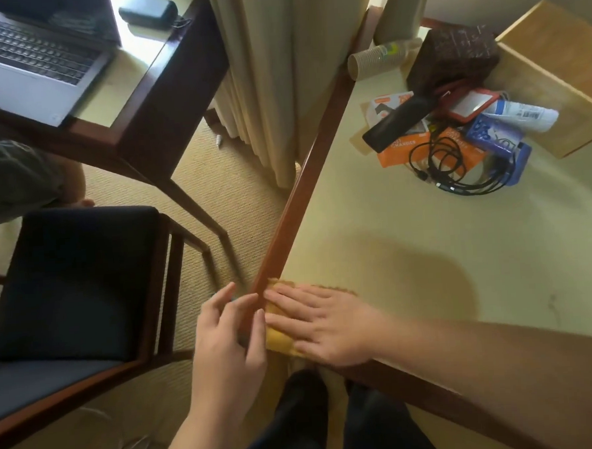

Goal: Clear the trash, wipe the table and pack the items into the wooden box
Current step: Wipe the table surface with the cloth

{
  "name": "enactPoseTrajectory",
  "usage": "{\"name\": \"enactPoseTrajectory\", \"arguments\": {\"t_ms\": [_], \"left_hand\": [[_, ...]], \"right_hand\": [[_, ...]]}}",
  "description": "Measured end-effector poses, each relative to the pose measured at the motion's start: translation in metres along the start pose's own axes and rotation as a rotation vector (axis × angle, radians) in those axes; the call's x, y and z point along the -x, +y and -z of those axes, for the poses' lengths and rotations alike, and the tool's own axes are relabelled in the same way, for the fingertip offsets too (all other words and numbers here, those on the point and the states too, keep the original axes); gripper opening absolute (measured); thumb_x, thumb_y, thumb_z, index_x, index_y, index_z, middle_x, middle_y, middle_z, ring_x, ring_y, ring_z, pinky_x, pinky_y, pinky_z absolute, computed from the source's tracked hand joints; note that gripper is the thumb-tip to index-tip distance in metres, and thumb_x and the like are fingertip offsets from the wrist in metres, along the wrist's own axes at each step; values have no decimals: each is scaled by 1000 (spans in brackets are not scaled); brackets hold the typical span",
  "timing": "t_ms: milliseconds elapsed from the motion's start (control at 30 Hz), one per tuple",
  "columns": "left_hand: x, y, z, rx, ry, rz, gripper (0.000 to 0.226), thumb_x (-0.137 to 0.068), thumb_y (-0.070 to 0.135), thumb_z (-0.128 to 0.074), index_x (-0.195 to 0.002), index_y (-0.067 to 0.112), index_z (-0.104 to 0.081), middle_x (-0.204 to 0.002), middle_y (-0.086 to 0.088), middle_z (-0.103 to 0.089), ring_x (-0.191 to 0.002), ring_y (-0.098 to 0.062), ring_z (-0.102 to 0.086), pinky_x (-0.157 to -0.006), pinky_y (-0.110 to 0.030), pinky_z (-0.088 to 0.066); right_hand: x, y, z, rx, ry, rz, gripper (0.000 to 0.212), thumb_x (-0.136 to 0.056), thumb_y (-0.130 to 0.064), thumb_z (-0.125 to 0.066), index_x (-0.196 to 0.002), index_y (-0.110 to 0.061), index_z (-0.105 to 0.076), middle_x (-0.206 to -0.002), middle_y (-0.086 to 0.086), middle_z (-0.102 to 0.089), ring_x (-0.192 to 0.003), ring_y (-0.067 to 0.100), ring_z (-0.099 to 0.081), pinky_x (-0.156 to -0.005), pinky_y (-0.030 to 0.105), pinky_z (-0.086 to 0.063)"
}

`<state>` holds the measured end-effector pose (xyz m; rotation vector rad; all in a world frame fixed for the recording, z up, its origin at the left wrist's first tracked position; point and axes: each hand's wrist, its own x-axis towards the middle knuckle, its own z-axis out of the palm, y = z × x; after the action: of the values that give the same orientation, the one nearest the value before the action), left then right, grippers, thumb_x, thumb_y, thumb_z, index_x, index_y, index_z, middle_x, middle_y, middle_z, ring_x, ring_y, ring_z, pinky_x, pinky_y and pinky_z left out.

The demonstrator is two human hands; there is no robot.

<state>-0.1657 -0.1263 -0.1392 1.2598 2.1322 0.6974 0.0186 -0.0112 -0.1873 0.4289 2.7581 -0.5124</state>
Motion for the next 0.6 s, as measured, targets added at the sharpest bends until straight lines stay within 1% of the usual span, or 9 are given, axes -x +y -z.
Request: {"name": "enactPoseTrajectory", "arguments": {"t_ms": [67,167,233,267,333,433,467,533,600], "left_hand": [[-3,1,7,-10,12,-20,28,-96,38,-66,-122,30,-69,-147,10,-46,-134,-5,-43,-104,-35,-49],[-6,7,4,-27,-13,-61,26,-95,39,-65,-120,30,-69,-144,10,-48,-128,-2,-44,-98,-30,-52],[-11,14,-4,-18,-29,-77,24,-96,37,-66,-119,31,-70,-141,12,-50,-126,-4,-47,-98,-35,-55],[-15,19,-10,-19,-38,-84,23,-97,36,-67,-119,31,-70,-140,13,-51,-126,-5,-49,-100,-38,-56],[-22,29,-21,-13,-66,-103,24,-98,36,-66,-121,33,-69,-139,14,-53,-127,-8,-53,-102,-44,-55],[-35,44,-37,-48,-102,-153,25,-99,36,-65,-124,32,-67,-137,12,-56,-127,-10,-55,-106,-42,-52],[-39,49,-41,-74,-109,-172,25,-99,35,-65,-125,32,-67,-138,12,-57,-128,-10,-54,-108,-38,-49],[-44,59,-52,-124,-124,-197,26,-100,34,-64,-126,32,-66,-139,12,-58,-130,-10,-52,-107,-31,-43],[-49,71,-67,-159,-139,-226,27,-101,35,-63,-127,30,-66,-140,11,-58,-131,-10,-51,-105,-27,-38]], "right_hand": [[16,53,6,50,16,-62,64,-110,-51,-10,-165,-26,9,-173,1,21,-158,18,24,-126,34,20],[4,118,29,-68,159,-625,67,-106,-52,-7,-165,-25,11,-174,4,18,-158,20,23,-127,35,16],[-18,88,21,-107,165,-800,67,-108,-48,-10,-167,-23,8,-173,8,20,-159,25,22,-131,45,4],[-20,56,11,-107,157,-727,66,-109,-45,-15,-168,-21,2,-174,10,16,-160,28,17,-131,47,-1],[12,-9,-23,-88,160,-334,64,-110,-42,-30,-168,-24,-11,-176,8,5,-162,27,8,-131,47,-2],[106,-10,-38,-15,-3,47,60,-113,-49,-21,-166,-40,7,-173,-7,22,-158,15,24,-126,38,18],[129,16,-41,4,-13,41,59,-114,-51,-19,-165,-41,9,-173,-10,22,-159,14,22,-126,39,16],[157,81,-43,110,134,-70,60,-115,-40,-35,-168,-29,-10,-176,2,-3,-163,27,-1,-129,49,-7],[167,138,-37,43,252,-335,61,-114,-38,-38,-168,-26,-13,-175,10,-13,-162,32,-10,-128,53,-17]]}}
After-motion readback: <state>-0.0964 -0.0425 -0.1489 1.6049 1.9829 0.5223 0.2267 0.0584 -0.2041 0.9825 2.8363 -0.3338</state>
